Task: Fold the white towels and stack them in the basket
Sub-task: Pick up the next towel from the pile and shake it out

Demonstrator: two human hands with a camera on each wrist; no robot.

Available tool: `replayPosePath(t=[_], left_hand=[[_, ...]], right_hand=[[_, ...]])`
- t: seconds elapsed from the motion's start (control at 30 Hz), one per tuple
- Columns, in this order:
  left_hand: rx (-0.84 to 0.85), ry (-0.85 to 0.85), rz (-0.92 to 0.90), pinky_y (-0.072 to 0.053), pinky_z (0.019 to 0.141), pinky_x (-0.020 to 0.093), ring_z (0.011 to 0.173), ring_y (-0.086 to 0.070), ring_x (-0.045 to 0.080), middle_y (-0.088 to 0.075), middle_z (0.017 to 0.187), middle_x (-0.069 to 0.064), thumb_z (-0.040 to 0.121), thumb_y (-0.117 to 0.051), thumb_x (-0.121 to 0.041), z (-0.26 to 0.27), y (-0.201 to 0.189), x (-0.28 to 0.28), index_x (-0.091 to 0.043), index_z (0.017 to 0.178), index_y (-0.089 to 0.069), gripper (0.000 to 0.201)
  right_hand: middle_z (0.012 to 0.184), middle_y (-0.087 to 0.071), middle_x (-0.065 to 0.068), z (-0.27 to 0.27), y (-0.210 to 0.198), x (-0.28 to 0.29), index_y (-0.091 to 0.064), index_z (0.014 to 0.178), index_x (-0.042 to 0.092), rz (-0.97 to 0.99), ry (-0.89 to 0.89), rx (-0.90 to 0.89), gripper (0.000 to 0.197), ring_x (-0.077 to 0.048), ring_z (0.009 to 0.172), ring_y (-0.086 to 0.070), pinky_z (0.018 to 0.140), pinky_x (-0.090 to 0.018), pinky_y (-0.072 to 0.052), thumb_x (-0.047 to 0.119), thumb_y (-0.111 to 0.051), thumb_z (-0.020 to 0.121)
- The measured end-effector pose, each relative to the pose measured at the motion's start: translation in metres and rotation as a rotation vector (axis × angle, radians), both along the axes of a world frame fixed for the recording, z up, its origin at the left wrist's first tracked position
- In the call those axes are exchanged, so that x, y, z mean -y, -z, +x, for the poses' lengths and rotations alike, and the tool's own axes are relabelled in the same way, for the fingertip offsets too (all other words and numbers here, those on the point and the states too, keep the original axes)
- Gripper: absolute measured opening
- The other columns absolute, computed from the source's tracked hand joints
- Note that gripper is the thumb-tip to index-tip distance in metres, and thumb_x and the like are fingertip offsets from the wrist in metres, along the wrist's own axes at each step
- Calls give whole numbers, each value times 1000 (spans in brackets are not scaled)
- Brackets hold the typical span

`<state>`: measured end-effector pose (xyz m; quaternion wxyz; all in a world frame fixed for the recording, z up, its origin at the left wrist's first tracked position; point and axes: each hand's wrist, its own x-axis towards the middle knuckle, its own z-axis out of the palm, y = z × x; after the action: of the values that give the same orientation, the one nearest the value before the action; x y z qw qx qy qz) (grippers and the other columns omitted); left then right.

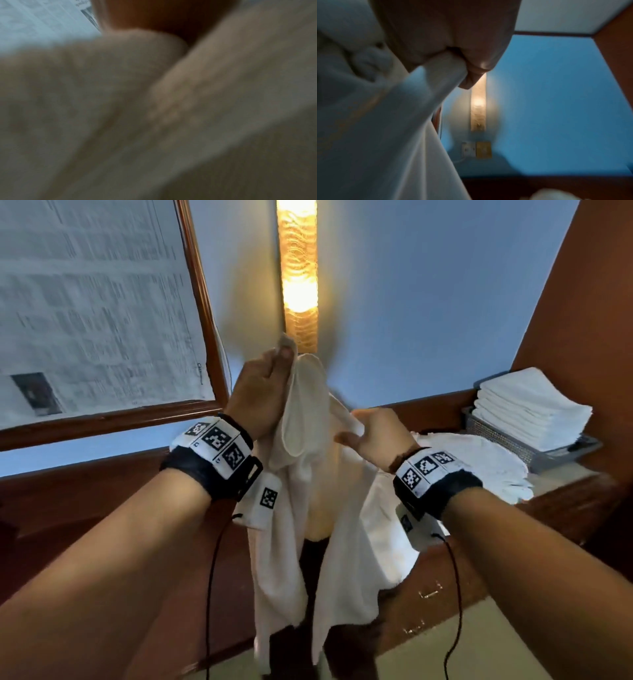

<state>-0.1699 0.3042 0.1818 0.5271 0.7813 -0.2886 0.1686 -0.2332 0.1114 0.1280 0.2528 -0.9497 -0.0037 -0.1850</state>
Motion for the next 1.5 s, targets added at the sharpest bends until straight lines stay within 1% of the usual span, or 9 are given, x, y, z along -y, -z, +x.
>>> replayPosePath(t=[0.27,0.37,0.47,0.53,0.67,0.83,1.03,1.2,1.5], left_hand=[[-127,-150,-88,-42,65,22,62,-54,12,-52,68,6,102,-43,-55,-5,1,-87,-16,71,-49,50],[-245,-61,-128,-37,76,36,75,-46,22,-47,79,10,90,-53,-63,-16,16,-89,-15,77,-49,50],[-286,-46,-133,-39,67,31,62,-49,14,-52,61,-6,102,-48,-48,-36,25,-69,-25,66,-49,43],[-269,-18,-113,-36,63,32,58,-47,17,-46,57,-1,101,-44,-57,-50,28,-50,-19,66,-42,52],[-214,-10,-77,-29,65,44,65,-35,24,-38,72,6,88,-39,-80,-54,24,-25,-16,75,-41,66],[-72,-70,6,-29,60,33,59,-37,18,-37,64,6,106,-33,-54,-58,-8,-4,-20,67,-34,51],[46,-198,-16,-30,57,28,55,-37,10,-37,62,-2,108,-36,-42,-48,-34,2,-18,67,-38,48],[122,-186,-1,-34,65,31,67,-42,13,-44,72,2,108,-37,-41,-49,-39,-16,-20,71,-39,43],[115,-24,193,-36,66,31,65,-45,11,-50,69,-2,104,-42,-48,-107,-52,-113,-13,72,-52,49]], right_hand=[[78,-68,-18,1,87,40,-68,71,8,324,224,-115,23,-32,76,-63,69,-39,-49,14,-63,93],[87,-70,-6,14,57,11,-71,84,16,375,40,9,24,-24,86,-63,76,-32,-50,-1,-55,89],[94,-71,-2,16,15,-28,-77,97,11,290,-196,126,30,-16,89,-63,79,-23,-51,-6,-55,84],[82,-72,-5,18,-11,-47,-75,82,7,192,-305,228,13,-17,76,-61,70,-27,-47,6,-63,86],[52,-44,8,18,-50,-45,-50,56,23,142,-310,280,37,-10,57,-39,59,-27,-32,17,-68,87],[58,-47,0,-14,-50,-3,-56,63,8,138,-357,202,37,-4,52,-35,54,-18,-31,28,-74,88],[68,-67,-11,-26,5,64,-71,72,6,143,-189,-3,26,-12,62,-53,66,-36,-48,27,-75,87],[55,-62,2,-45,33,98,-66,64,13,317,-15,-24,32,-14,52,-50,60,-30,-40,27,-65,94],[73,-63,-14,-47,-36,16,-66,77,4,363,243,316,18,-26,72,-55,61,-30,-41,14,-60,92]])
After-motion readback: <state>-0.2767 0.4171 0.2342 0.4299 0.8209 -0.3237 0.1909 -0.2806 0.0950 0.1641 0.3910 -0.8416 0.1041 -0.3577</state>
